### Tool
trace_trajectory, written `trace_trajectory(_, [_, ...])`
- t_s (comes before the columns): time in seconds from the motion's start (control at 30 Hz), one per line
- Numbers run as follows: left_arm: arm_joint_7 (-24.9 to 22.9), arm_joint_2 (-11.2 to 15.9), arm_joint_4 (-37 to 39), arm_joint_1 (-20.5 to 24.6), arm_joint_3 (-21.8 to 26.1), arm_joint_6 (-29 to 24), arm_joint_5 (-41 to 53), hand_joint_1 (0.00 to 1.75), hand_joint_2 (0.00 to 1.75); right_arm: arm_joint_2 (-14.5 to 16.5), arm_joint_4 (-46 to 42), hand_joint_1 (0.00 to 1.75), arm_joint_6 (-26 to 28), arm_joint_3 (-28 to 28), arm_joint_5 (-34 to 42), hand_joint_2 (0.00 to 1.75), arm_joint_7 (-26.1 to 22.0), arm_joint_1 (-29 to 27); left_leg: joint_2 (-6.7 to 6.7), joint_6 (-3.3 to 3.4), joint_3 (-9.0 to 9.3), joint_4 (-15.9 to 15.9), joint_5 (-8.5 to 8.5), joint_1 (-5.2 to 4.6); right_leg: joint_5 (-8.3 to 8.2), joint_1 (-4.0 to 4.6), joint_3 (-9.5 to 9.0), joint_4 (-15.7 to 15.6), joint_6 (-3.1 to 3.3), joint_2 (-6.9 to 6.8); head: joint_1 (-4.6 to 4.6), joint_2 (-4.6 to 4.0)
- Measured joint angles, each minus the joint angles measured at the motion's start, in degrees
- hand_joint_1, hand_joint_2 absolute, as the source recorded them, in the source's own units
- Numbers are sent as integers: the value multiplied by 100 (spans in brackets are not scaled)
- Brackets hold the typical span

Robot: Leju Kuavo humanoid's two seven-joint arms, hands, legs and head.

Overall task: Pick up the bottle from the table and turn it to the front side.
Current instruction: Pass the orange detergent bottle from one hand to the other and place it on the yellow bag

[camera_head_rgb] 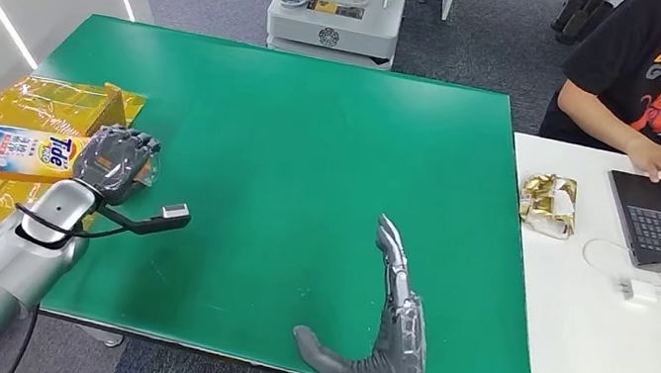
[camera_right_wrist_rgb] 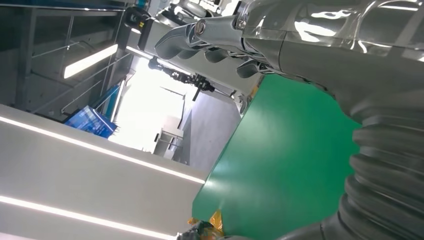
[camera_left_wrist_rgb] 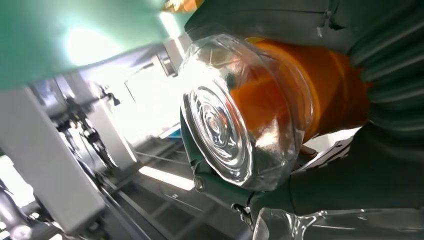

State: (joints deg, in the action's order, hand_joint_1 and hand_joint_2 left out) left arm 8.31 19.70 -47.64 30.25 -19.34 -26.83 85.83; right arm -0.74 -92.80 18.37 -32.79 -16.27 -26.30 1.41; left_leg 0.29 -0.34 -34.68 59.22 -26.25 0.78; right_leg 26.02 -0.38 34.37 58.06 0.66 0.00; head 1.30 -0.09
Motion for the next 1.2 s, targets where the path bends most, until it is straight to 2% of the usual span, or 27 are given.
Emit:
trace_trajectory(0.3, [100,0,236,30,-74,281,-67,175,175,12,-49,0,-201,50,-52,175,67,1,0,0,-1,0,0,0,0,0,-1,1,0,-1,-1,0])
trace_trajectory(0.47, [362,2,294,-51,-84,485,-240,175,175,55,-31,0,-351,102,-111,175,97,30,-2,0,-2,-1,0,1,0,0,-2,1,0,-2,-1,0])
trace_trajectory(1.0, [513,52,345,-327,-90,757,-417,175,175,57,13,0,-351,180,-92,175,34,39,-4,0,-3,-2,0,1,0,1,-2,2,0,-4,0,0])
trace_trajectory(1.03, [534,66,345,-351,-90,752,-437,137,175,57,24,0,-349,180,-82,175,33,44,-4,0,-3,-2,0,1,0,1,-2,2,1,-4,0,0])
trace_trajectory(1.13, [598,95,345,-408,-90,734,-500,7,175,58,63,0,-339,179,-30,175,31,74,-5,0,-3,-2,0,1,1,1,-2,2,1,-5,0,0])
trace_trajectory(1.2, [602,97,345,-438,-90,686,-518,0,175,61,98,0,-344,176,11,175,30,118,-6,0,-4,-3,0,1,1,1,-3,2,1,-6,0,0])
